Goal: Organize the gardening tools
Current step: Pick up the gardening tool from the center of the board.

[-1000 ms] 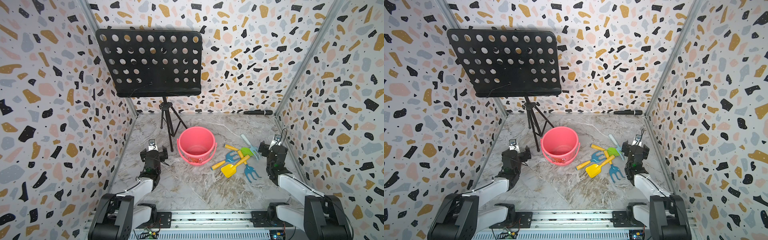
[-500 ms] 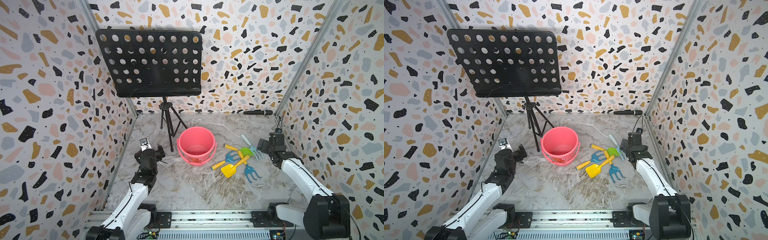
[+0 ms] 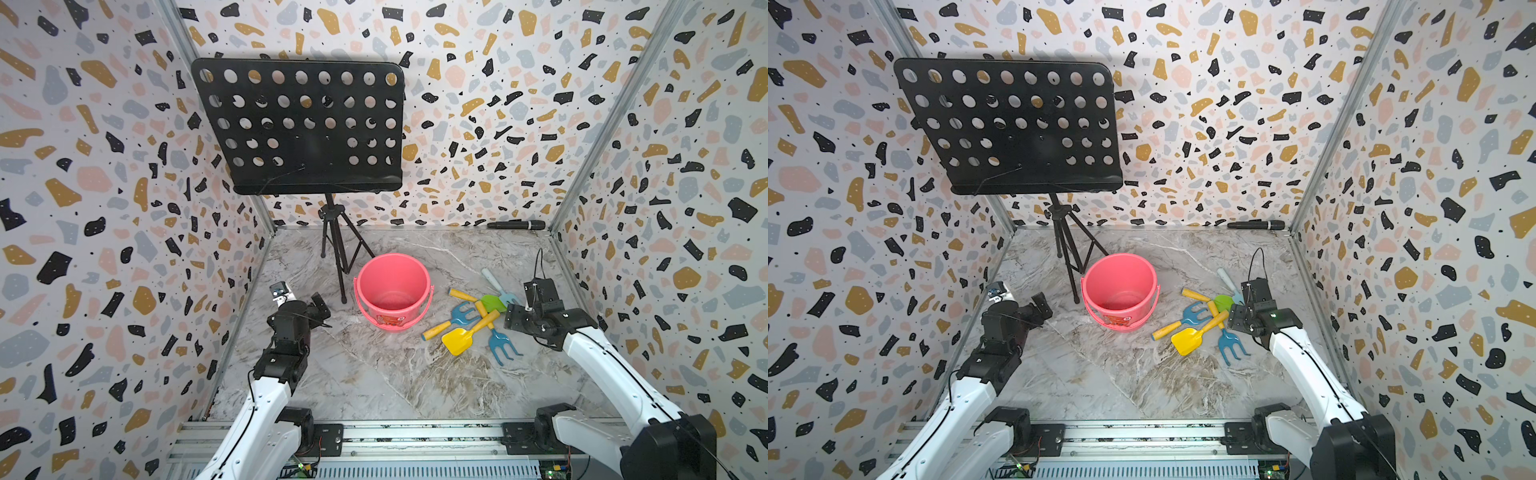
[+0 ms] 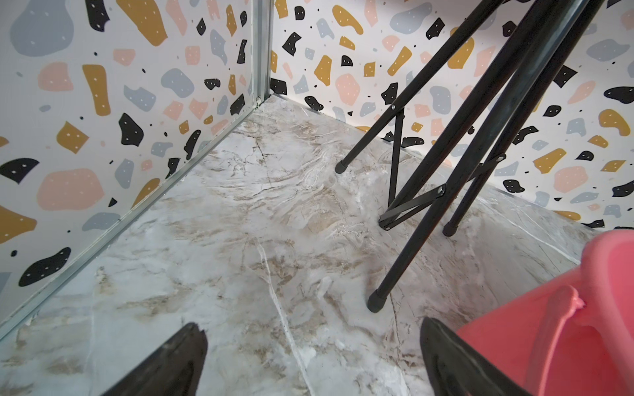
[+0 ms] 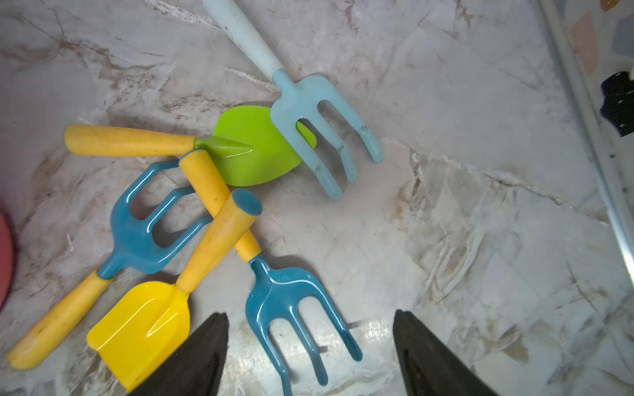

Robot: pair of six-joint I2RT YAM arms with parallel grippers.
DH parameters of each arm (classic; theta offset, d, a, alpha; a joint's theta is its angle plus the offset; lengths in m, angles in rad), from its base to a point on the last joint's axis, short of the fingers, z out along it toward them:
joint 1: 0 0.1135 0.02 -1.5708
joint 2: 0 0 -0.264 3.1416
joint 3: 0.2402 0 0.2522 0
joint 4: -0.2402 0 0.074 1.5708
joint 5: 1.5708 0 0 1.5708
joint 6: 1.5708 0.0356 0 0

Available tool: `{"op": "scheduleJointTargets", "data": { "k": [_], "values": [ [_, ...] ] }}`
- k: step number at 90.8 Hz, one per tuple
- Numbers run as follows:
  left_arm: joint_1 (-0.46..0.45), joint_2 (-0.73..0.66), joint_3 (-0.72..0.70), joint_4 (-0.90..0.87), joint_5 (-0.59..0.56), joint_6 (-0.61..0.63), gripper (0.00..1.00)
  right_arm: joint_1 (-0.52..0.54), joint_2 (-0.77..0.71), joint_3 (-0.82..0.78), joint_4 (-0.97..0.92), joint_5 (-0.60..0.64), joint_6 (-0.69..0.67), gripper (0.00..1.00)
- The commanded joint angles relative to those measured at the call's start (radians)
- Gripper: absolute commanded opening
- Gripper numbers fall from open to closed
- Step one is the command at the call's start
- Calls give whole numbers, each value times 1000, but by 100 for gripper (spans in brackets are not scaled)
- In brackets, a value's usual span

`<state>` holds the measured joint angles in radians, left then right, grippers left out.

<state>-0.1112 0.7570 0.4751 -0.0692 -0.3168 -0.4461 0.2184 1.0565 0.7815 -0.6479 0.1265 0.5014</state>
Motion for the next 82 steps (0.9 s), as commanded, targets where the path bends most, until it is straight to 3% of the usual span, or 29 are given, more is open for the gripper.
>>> {"op": "scheduleJointTargets", "data": {
  "k": [1, 7, 14, 22, 55, 82],
  "values": [
    [6, -13, 45, -13, 23, -35, 100, 8, -64, -38, -55, -133, 63, 75],
    [6, -10, 47, -14, 30, -41, 99, 15, -93, -69, -7, -218, 103, 72],
    [7, -7, 53, -21, 39, -44, 99, 35, -96, -80, 28, -260, 125, 78],
    [7, -5, 61, -37, 40, -43, 99, 73, -58, -56, 26, -239, 113, 81],
    [6, -21, 57, -49, 33, -47, 99, 181, 176, -47, 208, -182, 211, 72],
    [7, -11, 57, -47, 48, -49, 99, 200, 345, -44, 335, -82, 316, 73]
  ]
}}
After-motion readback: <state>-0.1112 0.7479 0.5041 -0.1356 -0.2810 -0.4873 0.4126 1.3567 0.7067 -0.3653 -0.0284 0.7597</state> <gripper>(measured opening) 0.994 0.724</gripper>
